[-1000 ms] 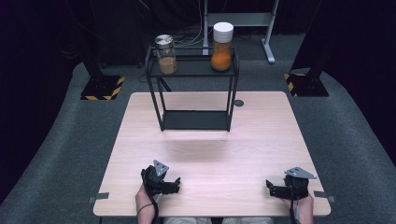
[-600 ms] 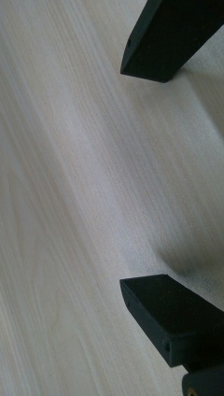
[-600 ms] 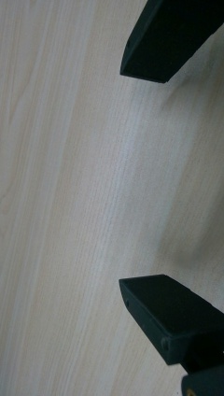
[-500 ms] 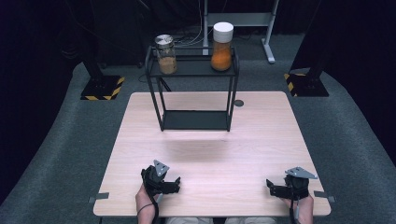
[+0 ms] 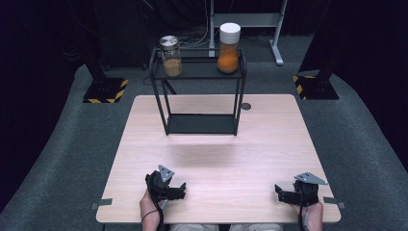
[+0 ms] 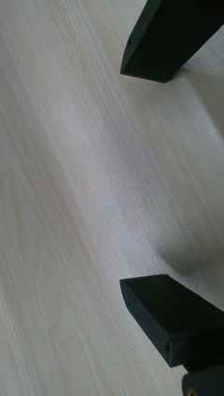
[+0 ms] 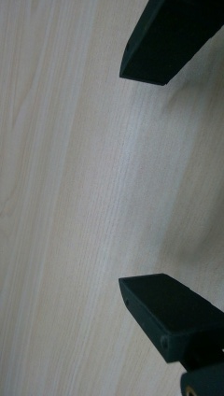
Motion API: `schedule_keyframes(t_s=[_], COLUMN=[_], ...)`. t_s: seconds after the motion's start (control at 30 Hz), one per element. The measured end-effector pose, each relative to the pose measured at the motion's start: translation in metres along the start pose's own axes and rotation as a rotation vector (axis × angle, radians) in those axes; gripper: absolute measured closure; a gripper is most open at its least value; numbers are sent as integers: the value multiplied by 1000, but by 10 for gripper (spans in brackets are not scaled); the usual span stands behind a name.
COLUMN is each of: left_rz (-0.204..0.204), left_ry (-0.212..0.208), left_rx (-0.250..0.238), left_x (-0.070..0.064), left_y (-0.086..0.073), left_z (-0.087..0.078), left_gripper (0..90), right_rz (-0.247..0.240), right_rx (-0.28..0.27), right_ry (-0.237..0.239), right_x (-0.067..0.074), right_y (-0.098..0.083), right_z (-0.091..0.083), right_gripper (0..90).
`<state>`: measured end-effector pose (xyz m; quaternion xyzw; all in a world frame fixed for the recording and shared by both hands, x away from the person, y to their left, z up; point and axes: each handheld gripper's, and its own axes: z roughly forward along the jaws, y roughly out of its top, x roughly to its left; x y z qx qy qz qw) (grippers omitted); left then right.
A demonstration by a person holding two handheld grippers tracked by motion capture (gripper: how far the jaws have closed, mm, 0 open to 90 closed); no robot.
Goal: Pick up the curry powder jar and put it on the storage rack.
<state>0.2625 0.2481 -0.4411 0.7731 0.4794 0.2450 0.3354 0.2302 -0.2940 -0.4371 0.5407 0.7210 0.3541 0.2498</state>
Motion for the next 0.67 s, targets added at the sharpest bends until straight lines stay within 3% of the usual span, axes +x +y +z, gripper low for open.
schedule_keyframes(t_s=[0.67], left_rz=[-2], left_ry=[0], left_rx=[0], left_x=[0], left_y=[0], left_z=[0], left_gripper=[1], right_rz=[3], right_rx=[8], right_ry=[2], right_x=[-1], right_y=[1], right_z=[1], right_gripper=[10])
